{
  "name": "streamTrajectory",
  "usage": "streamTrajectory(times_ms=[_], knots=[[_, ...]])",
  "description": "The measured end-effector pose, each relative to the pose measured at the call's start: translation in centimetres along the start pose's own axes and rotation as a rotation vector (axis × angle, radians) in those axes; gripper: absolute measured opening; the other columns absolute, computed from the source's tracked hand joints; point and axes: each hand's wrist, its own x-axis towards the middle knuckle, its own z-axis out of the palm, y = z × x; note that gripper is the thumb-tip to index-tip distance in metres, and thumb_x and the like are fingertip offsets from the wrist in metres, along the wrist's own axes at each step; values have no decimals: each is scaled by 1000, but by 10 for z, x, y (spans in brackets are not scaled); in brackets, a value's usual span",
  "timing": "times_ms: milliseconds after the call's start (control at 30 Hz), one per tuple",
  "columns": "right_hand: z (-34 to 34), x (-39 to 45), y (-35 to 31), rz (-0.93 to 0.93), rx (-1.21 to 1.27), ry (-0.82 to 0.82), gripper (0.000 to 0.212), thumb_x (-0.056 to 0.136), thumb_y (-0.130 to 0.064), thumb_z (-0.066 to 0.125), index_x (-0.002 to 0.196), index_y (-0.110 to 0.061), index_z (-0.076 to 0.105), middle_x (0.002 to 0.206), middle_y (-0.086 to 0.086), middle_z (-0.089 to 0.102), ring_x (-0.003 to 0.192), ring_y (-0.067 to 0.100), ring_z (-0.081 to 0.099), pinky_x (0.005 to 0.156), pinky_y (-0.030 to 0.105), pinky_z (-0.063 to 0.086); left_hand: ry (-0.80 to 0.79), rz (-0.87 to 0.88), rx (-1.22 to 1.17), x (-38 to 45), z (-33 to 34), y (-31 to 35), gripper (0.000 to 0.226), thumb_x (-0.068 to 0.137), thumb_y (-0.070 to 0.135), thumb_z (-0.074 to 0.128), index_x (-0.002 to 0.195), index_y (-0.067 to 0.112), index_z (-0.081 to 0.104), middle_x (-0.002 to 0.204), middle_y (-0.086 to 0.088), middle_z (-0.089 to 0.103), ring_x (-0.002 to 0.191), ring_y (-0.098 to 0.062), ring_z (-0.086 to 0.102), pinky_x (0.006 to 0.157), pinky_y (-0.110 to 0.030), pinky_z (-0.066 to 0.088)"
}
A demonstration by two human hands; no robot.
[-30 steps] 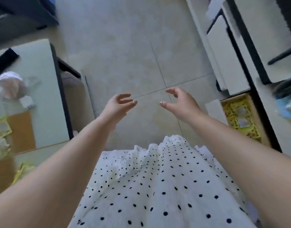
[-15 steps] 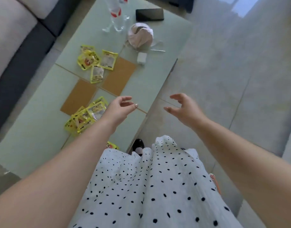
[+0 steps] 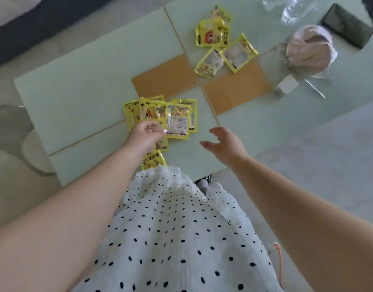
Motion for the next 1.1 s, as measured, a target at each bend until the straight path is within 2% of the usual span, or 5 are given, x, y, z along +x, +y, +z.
streamTrajectory(times_ms=[267, 400, 633, 800, 1100], knots=[[60, 83, 5, 17, -24, -72, 57, 86, -32, 66, 137, -17, 44, 138, 2, 52, 125, 21, 50, 96, 30, 43, 187, -92, -42, 59, 15, -41, 45, 88, 17, 64, 131, 15, 49, 127, -2, 54, 97, -13, 52, 62, -17, 41], [79, 113, 4, -34, -141, 37, 61, 85, -33, 64, 139, -17, 40, 139, 5, 48, 128, 25, 44, 102, 34, 38, 357, -101, -6, 92, 20, -50, 55, 83, 21, 70, 132, 18, 47, 134, -6, 44, 116, -18, 49, 87, -23, 40], [105, 147, -8, -33, -289, 190, 98, 74, -46, 73, 149, -19, 15, 140, 9, 35, 132, 28, 33, 106, 39, 28, 767, -18, 181, 115, 15, -71, 72, 74, 29, 78, 135, 21, 41, 135, -6, 41, 122, -23, 45, 101, -33, 38], [109, 156, -14, -29, -255, 177, 105, 72, -42, 77, 151, -21, 10, 140, 7, 36, 132, 27, 35, 106, 40, 29, 656, -129, 190, 114, 9, -94, 88, 71, 42, 78, 142, 17, 33, 144, -7, 34, 133, -24, 36, 107, -37, 31], [95, 159, -14, 87, 95, 202, 92, 76, -18, 72, 147, -32, 16, 131, -3, 53, 113, 20, 56, 96, 39, 48, 575, -72, -30, 110, 12, -109, 21, 79, 29, 74, 90, 20, 59, 89, 4, 63, 83, -18, 62, 78, -35, 53]])
